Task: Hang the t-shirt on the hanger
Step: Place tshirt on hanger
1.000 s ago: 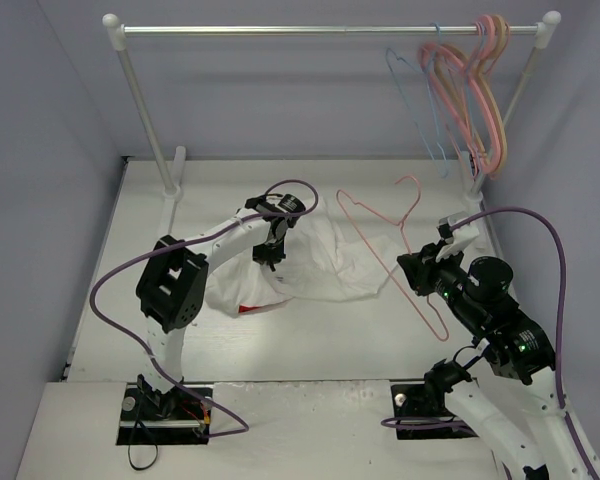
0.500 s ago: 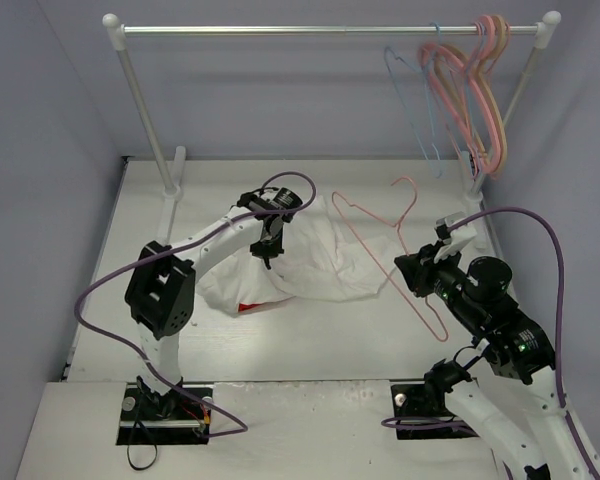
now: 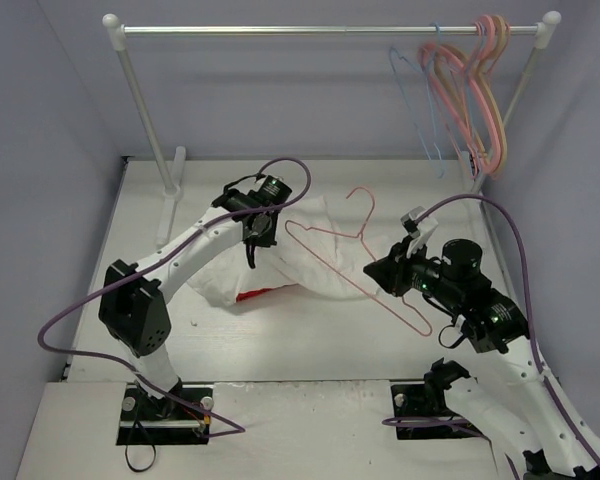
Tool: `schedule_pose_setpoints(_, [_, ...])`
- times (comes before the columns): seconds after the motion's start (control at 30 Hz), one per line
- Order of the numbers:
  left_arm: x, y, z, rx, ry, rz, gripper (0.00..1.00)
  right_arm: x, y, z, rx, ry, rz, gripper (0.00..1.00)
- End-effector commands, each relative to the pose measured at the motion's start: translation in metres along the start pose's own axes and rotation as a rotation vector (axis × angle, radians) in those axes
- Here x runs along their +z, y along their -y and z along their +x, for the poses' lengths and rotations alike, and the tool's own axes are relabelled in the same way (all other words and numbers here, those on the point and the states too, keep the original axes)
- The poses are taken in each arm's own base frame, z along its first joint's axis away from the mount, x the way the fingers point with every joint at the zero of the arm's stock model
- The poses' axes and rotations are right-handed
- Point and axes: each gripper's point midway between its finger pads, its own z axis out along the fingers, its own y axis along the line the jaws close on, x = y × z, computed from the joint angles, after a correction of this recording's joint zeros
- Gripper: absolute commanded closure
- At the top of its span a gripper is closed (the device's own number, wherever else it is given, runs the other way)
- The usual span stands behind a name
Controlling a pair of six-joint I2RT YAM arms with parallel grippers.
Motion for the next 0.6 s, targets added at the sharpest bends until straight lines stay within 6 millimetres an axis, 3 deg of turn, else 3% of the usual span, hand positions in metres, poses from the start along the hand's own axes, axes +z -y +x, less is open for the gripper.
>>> schedule_pose_setpoints(0.0, [-0.045, -0.006, -0.037, 0.016, 0.157, 0.056, 0.94, 0.009, -0.028, -0.019, -0.002, 0.064, -0.164, 1.00])
schedule_pose_setpoints(0.37, [-0.067, -0.011, -0.032, 0.046, 0.226, 0.118, 0.93, 0.029, -0.039, 0.005, 0.052, 0.004, -0.269, 1.00])
schedule_pose_setpoints(0.57, [-0.066, -0.008, -0.022, 0.086, 0.206, 0.157, 0.94, 0.036, -0.047, 0.001, 0.046, 0.031, -0.316, 1.00])
